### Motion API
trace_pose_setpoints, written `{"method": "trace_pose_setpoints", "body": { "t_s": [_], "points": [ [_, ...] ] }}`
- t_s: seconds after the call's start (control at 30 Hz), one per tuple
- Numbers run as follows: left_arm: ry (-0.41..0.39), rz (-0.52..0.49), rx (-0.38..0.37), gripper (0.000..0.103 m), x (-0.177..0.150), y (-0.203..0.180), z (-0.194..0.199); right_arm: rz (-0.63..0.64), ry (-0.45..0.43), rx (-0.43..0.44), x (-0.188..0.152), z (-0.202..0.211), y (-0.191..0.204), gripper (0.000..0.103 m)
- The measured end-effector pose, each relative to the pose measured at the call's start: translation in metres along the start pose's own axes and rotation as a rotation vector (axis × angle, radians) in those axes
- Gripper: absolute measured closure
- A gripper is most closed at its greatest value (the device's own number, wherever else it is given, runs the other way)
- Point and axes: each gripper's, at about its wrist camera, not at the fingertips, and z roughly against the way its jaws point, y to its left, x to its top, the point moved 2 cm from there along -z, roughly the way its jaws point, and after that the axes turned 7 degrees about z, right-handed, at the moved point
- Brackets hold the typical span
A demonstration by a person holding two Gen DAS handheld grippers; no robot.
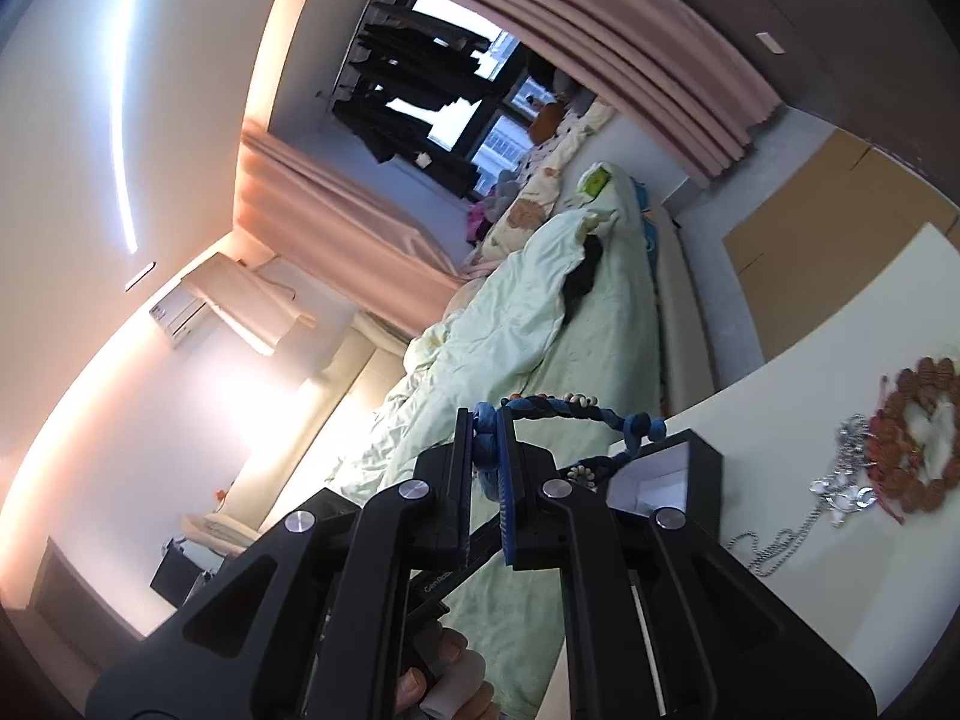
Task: Organize jewelry
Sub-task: 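Lower both bracelets into the black box and open both tools, then grasp the silver chain with the left tool while the right tool grasps the brown bead bracelet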
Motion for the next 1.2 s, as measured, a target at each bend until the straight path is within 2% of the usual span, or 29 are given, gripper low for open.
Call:
{"method": "trace_pose_setpoints", "body": {
  "t_s": [0.03,0.07,0.1,0.27,0.33,0.4,0.43,0.47,0.5,0.53,0.73,0.87,0.97,1.1,1.17,1.2],
  "points": [
    [-0.009,0.013,0.003,0.066,0.001,0.003,0.003,0.001,0.011,0.001,-0.001,-0.005,0.0,0.094],
    [-0.024,0.024,0.006,0.059,0.002,0.006,0.007,0.004,0.026,-0.003,-0.003,-0.011,0.001,0.094],
    [-0.036,0.029,0.011,0.055,0.005,0.007,0.01,0.008,0.04,-0.008,-0.005,-0.019,0.002,0.094],
    [-0.064,0.05,0.035,0.053,0.012,0.018,0.024,0.02,0.126,-0.065,-0.016,-0.052,-0.002,0.094],
    [-0.083,0.054,0.06,0.039,0.014,0.023,0.031,0.004,0.178,-0.095,-0.021,-0.068,-0.011,0.094],
    [-0.103,0.055,0.083,0.031,0.015,0.029,0.038,-0.034,0.242,-0.103,-0.029,-0.085,-0.022,0.093],
    [-0.11,0.054,0.092,0.025,0.015,0.032,0.042,-0.053,0.274,-0.086,-0.036,-0.09,-0.028,0.08],
    [-0.116,0.057,0.103,0.02,0.016,0.036,0.046,-0.078,0.305,-0.086,-0.039,-0.097,-0.034,0.056],
    [-0.121,0.063,0.113,0.012,0.017,0.04,0.049,-0.104,0.318,-0.114,-0.039,-0.101,-0.04,0.04],
    [-0.13,0.073,0.124,0.008,0.017,0.045,0.053,-0.117,0.307,-0.14,-0.037,-0.1,-0.044,0.022],
    [-0.137,0.056,0.163,0.008,0.019,0.05,0.064,-0.073,0.229,-0.228,-0.019,-0.064,-0.051,0.021],
    [-0.115,0.016,0.153,0.008,0.016,0.034,0.057,-0.023,0.244,-0.301,-0.018,-0.042,-0.054,0.021],
    [-0.068,-0.032,0.113,0.008,0.014,0.014,0.047,0.0,0.233,-0.41,-0.02,-0.023,-0.064,0.021],
    [-0.015,-0.132,0.05,0.009,0.014,-0.024,0.035,-0.081,0.22,-0.506,-0.019,-0.001,-0.091,0.022],
    [0.007,-0.181,0.031,0.013,0.013,-0.045,0.026,-0.098,0.208,-0.54,-0.015,0.01,-0.1,0.022],
    [0.022,-0.193,0.023,0.018,0.012,-0.053,0.021,-0.109,0.203,-0.558,-0.014,0.016,-0.104,0.022]
  ]
}}
